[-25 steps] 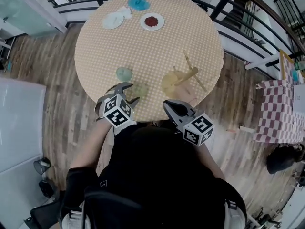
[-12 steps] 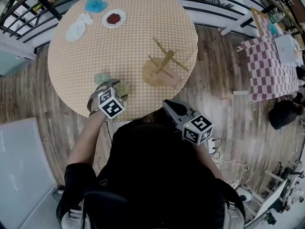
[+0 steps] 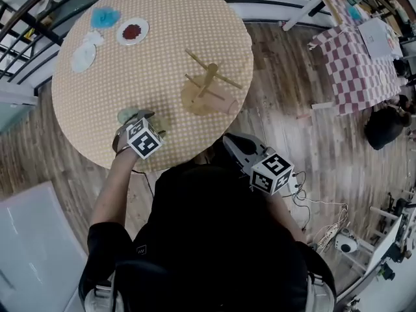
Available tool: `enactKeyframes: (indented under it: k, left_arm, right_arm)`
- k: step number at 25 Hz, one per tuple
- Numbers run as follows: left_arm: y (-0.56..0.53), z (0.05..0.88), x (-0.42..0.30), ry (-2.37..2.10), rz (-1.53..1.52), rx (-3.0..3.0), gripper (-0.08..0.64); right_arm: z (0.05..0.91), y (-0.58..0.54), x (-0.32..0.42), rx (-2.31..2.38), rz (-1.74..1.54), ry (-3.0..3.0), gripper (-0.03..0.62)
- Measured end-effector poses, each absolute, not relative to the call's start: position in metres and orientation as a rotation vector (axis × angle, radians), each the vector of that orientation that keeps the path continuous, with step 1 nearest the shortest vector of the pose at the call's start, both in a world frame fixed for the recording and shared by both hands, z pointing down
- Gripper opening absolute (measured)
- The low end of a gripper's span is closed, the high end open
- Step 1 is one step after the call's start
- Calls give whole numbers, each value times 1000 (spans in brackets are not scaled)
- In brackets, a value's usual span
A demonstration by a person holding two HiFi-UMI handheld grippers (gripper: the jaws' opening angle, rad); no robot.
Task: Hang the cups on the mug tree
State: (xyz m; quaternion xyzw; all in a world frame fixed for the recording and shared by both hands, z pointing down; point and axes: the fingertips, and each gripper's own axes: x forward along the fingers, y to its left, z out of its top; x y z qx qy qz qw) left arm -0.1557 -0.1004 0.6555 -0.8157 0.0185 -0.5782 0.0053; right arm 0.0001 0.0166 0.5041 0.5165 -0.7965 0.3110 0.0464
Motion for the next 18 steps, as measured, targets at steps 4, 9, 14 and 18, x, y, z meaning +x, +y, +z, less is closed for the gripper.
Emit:
enactKeyframes:
  k: [4, 9, 14, 18]
  left_arm:
    - [-98, 661, -153, -28, -1835, -2493, 291]
    - [-97, 668, -150, -100, -1849, -2436, 298]
    - [-97, 671, -148, -118, -1870, -2409, 304]
    - [-97, 668, -147, -52, -1857, -2411, 304]
  right_arm:
    - [507, 15, -3, 1570, 967, -2431, 15]
    - [508, 11, -6, 1550, 977, -2437, 15]
    - [509, 13, -3, 1558, 989, -2435, 15]
    - [510, 12, -5, 1559, 994, -2449, 15]
